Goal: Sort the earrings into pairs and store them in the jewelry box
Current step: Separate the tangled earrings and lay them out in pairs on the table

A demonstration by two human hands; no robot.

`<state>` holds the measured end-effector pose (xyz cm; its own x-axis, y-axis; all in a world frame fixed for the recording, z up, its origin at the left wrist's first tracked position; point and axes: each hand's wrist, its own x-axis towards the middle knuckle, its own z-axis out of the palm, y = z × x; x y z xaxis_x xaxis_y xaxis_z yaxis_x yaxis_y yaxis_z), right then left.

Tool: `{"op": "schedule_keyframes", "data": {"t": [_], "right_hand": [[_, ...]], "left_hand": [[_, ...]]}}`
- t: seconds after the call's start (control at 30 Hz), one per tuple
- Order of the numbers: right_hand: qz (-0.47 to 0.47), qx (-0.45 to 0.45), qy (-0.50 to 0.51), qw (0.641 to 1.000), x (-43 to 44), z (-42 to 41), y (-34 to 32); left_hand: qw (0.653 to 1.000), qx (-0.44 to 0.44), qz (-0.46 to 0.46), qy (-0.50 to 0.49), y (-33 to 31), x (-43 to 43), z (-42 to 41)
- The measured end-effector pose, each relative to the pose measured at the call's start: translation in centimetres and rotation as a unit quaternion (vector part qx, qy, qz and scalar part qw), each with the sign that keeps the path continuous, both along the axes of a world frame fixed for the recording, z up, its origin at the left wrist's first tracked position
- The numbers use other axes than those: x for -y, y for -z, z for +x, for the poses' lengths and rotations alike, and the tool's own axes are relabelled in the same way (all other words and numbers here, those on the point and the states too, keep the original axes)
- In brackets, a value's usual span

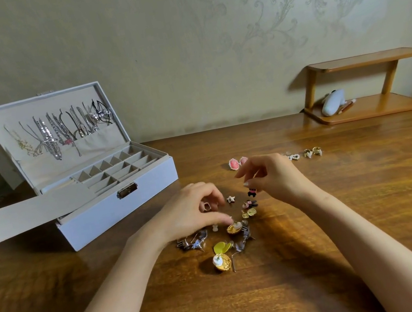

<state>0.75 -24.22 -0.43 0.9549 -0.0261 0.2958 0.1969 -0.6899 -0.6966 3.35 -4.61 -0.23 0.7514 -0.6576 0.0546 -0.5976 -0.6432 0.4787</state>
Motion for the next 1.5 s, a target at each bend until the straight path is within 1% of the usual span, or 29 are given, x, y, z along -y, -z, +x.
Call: {"op": "schedule_keyframes", "data": {"t": [0.03,0.07,0.17,0.3,0.37,0.5,0.57,0.63,0.7,0.77,0.83,0.93,1.1,1.2,1.33,1.4,1.5], "right_hand": [[0.000,-0.002,0.004,1.000,0.2,0.1,0.0],[0.002,-0.003,0.008,1.000,0.3,0.1,0.0],[0.007,-0.006,0.021,1.000,0.4,0.1,0.0],[0.001,0.003,0.033,0.999,0.5,0.3,0.2],[-0.002,0.002,0.038,0.999,0.6,0.4,0.2],[-0.003,0.013,0.049,0.999,0.7,0.4,0.3],[-0.002,0.022,0.060,0.998,0.8,0.5,0.3],[0.008,0.026,0.068,0.997,1.0,0.5,0.2],[0.011,0.024,0.068,0.997,1.2,0.5,0.1],[0.012,0.016,0.064,0.998,1.2,0.5,0.1],[0.019,0.006,0.057,0.998,1.3,0.5,0.2],[0.020,-0.022,0.051,0.998,1.6,0.6,0.3],[0.014,-0.082,0.034,0.996,2.7,0.6,0.0],[-0.002,-0.093,0.033,0.995,2.7,0.7,0.4],[-0.005,-0.063,0.054,0.997,2.7,1.1,1.3],[-0.004,-0.044,0.063,0.997,2.7,1.2,1.6],[0.005,-0.033,0.070,0.997,2.7,1.3,1.8]], "left_hand": [[0.999,0.018,-0.035,-0.012,0.1,0.6,0.1],[0.998,0.045,-0.045,-0.022,0.2,1.2,0.3],[0.992,0.121,0.002,-0.030,0.6,3.0,0.9],[0.991,0.125,0.045,-0.012,0.9,4.9,1.7],[0.992,0.117,0.054,-0.008,1.1,5.3,2.1],[0.995,0.088,0.039,-0.010,1.1,5.2,2.6],[0.999,0.052,0.000,-0.016,0.8,5.0,2.9],[0.997,-0.001,-0.072,-0.029,0.1,4.8,3.0],[0.990,-0.045,-0.126,-0.036,-0.5,4.7,3.1],[0.983,-0.083,-0.157,-0.035,-0.9,4.8,3.1],[0.980,-0.099,-0.167,-0.029,-1.1,4.9,3.1],[0.982,-0.122,-0.145,-0.020,-1.3,5.2,3.1],[0.986,-0.152,-0.054,-0.035,-0.5,6.3,3.4],[0.993,-0.113,0.008,-0.032,-0.1,7.3,3.9],[0.996,-0.035,0.068,-0.056,0.2,8.4,4.7],[0.994,-0.021,0.082,-0.066,0.3,8.6,5.1],[0.994,0.000,0.073,-0.075,0.3,8.6,5.5]]}}
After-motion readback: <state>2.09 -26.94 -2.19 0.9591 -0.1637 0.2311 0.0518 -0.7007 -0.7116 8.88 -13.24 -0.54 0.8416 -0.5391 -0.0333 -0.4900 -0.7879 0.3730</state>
